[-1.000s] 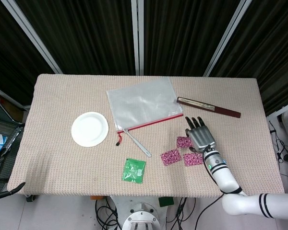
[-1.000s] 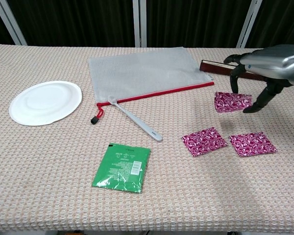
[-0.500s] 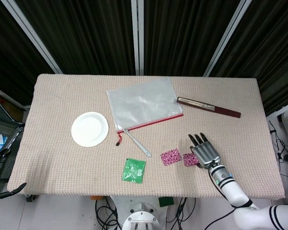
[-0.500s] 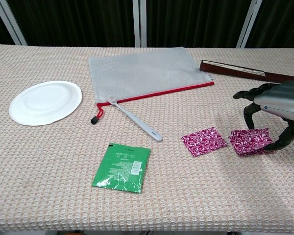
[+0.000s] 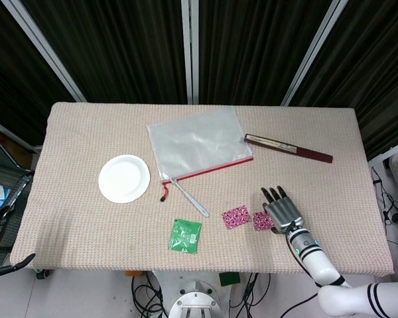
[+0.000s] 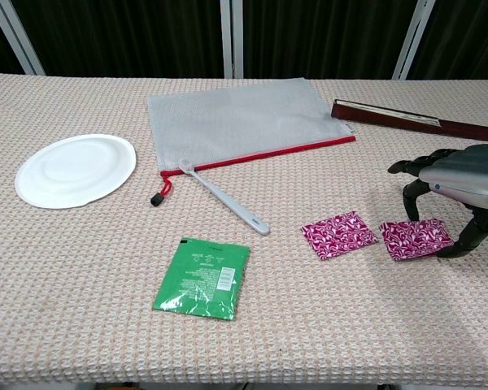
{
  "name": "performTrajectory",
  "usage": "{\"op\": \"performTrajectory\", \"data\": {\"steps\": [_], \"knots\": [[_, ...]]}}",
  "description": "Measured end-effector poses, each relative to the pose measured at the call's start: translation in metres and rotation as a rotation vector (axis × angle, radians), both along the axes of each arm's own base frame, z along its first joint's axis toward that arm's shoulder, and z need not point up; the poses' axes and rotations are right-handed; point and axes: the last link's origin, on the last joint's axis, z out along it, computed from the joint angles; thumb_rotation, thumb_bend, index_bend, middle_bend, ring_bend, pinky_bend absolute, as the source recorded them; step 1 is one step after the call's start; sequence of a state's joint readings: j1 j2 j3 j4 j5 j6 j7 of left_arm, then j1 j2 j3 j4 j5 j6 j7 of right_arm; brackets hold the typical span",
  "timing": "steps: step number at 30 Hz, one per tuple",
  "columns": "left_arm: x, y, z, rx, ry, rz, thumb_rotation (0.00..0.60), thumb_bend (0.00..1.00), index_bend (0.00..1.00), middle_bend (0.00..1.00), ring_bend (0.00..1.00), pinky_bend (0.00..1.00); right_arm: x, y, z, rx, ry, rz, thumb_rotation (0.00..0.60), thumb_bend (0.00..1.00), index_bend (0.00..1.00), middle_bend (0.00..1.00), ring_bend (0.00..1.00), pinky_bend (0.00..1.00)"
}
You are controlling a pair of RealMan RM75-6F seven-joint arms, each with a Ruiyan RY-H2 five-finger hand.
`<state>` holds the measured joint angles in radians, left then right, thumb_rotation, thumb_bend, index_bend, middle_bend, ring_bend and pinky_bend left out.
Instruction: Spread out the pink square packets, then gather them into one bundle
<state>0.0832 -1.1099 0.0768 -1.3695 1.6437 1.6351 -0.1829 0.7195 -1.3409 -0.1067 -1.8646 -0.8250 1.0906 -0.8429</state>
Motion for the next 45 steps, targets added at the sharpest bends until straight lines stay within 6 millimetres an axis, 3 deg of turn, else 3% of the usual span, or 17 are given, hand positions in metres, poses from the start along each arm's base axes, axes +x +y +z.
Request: {"op": "performTrajectory", "data": {"steps": [31,36,40,45], "knots": [[-0.002,-0.002,0.001,0.008,0.003,0.007,0.3,0.09,0.05,0.03,0.0,0.18,0.003,0.003,0.001,0.009,0.002,-0.012,0.6,0.46,0.32,0.0,0.0,0.0],[-0.001,-0.002,0.002,0.012,0.003,0.004,0.299,0.09,0.05,0.03,0.0,0.18,0.015,0.004,0.005,0.005,-0.045,0.018,0.6,0.46,0.32,0.0,0.0,0.0],[0.0,-0.001,0.002,0.014,0.001,-0.001,0.298,0.09,0.05,0.03,0.0,0.18,0.037,0.0,0.007,-0.002,-0.094,0.067,0.6,0.46,0.32,0.0,0.0,0.0],[0.001,-0.002,0.002,0.017,0.001,-0.004,0.296,0.09,0.05,0.03,0.0,0.18,0.055,-0.002,-0.009,0.028,-0.099,0.109,0.6,0.45,0.31,0.0,0.0,0.0]]}}
